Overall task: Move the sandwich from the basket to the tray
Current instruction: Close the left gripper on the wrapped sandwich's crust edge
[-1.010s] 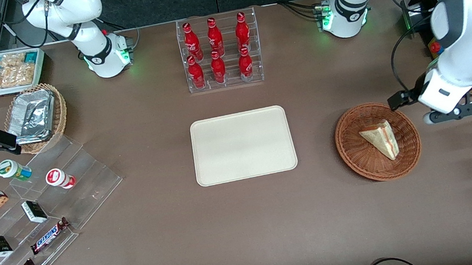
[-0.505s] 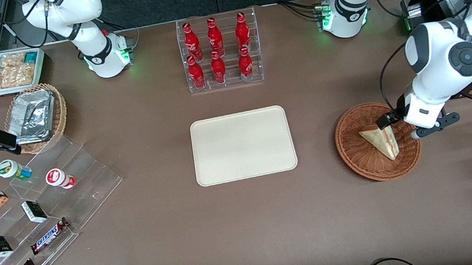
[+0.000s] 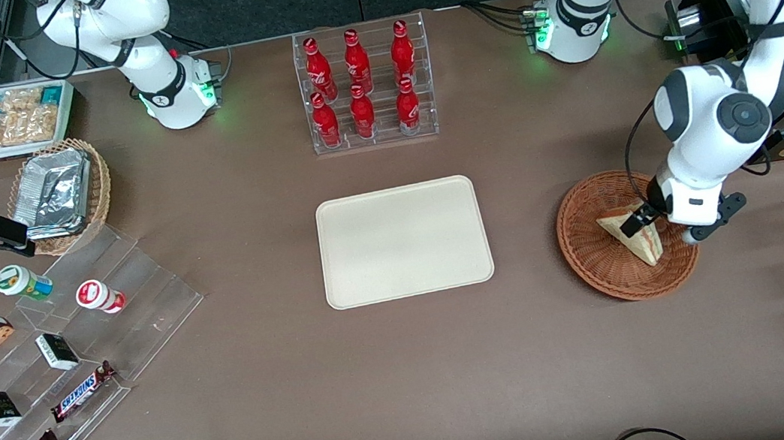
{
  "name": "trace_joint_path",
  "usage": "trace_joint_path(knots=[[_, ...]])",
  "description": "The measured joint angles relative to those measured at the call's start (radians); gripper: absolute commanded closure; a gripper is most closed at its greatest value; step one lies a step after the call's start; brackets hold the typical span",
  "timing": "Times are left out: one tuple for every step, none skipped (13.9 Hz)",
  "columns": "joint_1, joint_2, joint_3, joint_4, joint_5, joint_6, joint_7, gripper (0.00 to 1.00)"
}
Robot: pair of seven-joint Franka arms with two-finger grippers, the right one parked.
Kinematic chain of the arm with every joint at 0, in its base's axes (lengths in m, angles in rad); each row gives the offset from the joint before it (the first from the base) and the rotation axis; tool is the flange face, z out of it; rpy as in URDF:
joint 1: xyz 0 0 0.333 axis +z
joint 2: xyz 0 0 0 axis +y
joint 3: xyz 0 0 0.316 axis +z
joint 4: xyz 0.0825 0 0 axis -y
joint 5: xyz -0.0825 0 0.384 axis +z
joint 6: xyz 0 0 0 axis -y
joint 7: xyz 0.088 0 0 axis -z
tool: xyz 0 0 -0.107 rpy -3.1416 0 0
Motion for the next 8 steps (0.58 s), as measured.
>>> trace_joint_path(knots=[[0.000, 0.014, 0.001, 0.000, 0.000, 0.004, -0.011, 0.15], [0.001, 0.027, 0.001, 0.000, 0.000, 0.008, -0.017, 0.47], [0.002, 0.039, 0.001, -0.001, 0.000, 0.012, -0.023, 0.77], [0.003, 0.049, 0.002, -0.001, 0.000, 0.015, -0.026, 1.00], [0.004, 0.056, 0.003, -0.001, 0.000, 0.015, -0.028, 1.00], [0.004, 0.057, 0.009, -0.001, 0.000, 0.015, -0.029, 1.00], [0.004, 0.057, 0.015, -0.001, 0.000, 0.015, -0.029, 1.00], [0.004, 0.057, 0.018, -0.001, 0.000, 0.015, -0.029, 1.00]])
